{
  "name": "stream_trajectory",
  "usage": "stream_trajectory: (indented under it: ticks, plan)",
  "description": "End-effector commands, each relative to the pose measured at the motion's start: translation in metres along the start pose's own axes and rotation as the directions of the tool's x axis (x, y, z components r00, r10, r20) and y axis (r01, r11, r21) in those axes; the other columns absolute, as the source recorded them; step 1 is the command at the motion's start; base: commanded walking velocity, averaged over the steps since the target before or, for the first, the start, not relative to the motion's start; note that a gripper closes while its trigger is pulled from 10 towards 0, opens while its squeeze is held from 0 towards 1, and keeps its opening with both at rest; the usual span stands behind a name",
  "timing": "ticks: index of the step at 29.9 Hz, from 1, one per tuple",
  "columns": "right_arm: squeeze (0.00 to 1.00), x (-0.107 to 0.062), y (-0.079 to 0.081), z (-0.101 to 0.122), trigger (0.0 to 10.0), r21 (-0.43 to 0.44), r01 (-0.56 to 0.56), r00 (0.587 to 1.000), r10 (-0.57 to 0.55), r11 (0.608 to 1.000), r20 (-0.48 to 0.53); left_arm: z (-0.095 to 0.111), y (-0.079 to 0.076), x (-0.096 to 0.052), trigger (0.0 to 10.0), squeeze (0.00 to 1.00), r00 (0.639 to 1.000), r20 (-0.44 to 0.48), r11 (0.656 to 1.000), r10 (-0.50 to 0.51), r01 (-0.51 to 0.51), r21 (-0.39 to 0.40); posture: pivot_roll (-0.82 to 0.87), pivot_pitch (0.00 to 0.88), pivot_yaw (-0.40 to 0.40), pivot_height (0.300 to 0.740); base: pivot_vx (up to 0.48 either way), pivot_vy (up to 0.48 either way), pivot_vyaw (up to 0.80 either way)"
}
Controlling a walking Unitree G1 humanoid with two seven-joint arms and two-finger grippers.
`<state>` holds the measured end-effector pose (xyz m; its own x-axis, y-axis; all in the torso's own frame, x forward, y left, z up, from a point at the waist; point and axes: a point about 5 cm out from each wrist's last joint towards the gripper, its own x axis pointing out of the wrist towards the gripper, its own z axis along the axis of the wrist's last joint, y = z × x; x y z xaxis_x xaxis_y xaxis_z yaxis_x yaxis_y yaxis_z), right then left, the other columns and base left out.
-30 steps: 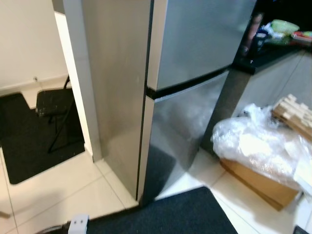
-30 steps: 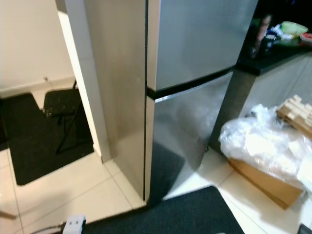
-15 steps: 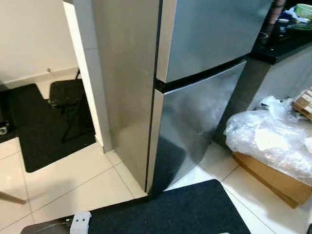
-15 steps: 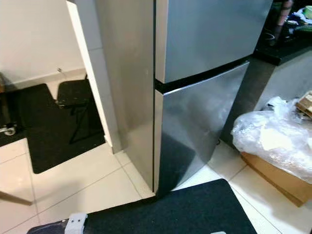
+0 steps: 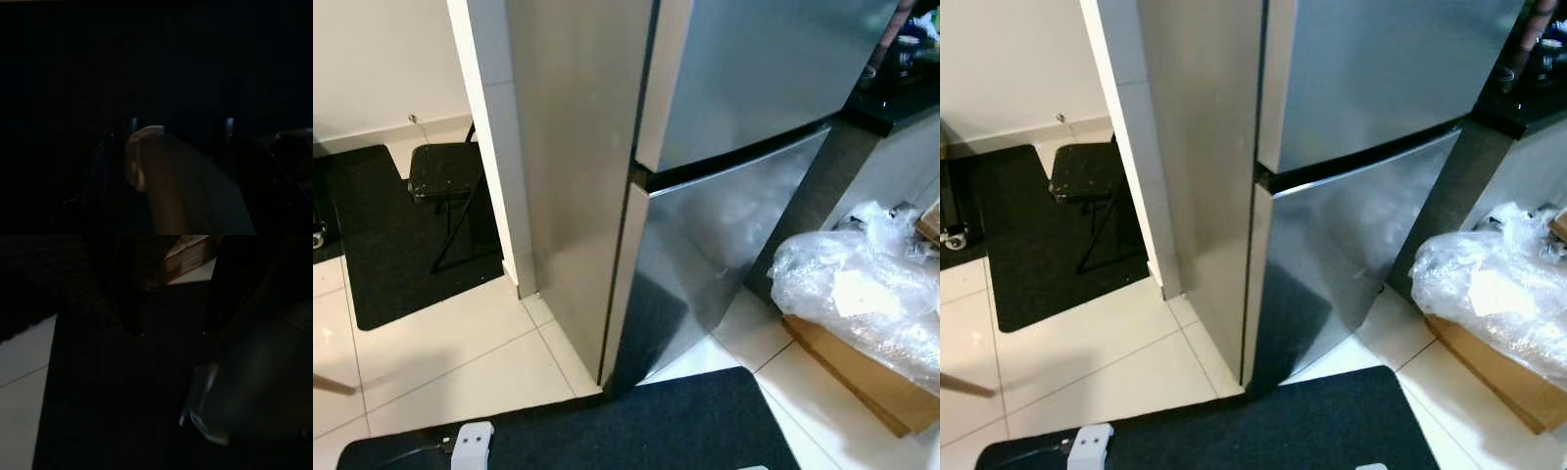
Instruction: Restocking fridge
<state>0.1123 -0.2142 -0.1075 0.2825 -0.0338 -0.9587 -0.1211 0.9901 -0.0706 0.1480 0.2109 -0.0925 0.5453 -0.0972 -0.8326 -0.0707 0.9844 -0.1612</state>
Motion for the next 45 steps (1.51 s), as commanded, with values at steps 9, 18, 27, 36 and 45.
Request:
stream_trajectory:
  ticks: [9,18,27,36,45]
  plan:
    - [0.0,-0.001,-0.002,-0.007,10.0,0.007,0.006,1.0,-0.006,1.0,-0.02,0.005,-0.003,0.001,10.0,0.0,1.0,0.024,1.0,-0.004,0.004,-0.001,0.07,0.0,-0.031,0.74,0.0,0.0,0.0]
    - [0.0,-0.001,-0.002,-0.009,10.0,0.005,0.003,1.0,-0.003,1.0,-0.024,0.065,0.001,0.001,10.0,0.0,0.951,0.306,0.996,-0.033,0.055,-0.065,0.07,0.0,-0.033,0.74,0.0,0.0,0.0]
    - [0.0,-0.001,-0.003,-0.009,10.0,0.002,0.006,1.0,-0.006,1.0,-0.022,0.158,-0.032,-0.019,10.0,0.0,0.638,0.595,0.864,-0.489,0.446,0.233,0.07,0.0,-0.035,0.74,0.0,0.0,0.0]
    - [0.0,-0.001,-0.003,-0.01,10.0,0.003,0.004,1.0,-0.004,1.0,-0.023,0.248,-0.069,-0.067,10.0,0.0,0.289,0.662,0.715,-0.692,0.401,0.572,0.06,0.0,-0.033,0.74,0.0,0.0,0.0]
    - [0.0,-0.001,-0.001,-0.019,10.0,0.005,0.0,0.999,0.0,1.0,-0.034,0.305,-0.095,-0.107,10.0,0.0,0.085,0.685,0.676,-0.724,0.284,0.679,0.04,0.062,-0.021,0.74,0.0,0.0,0.0]
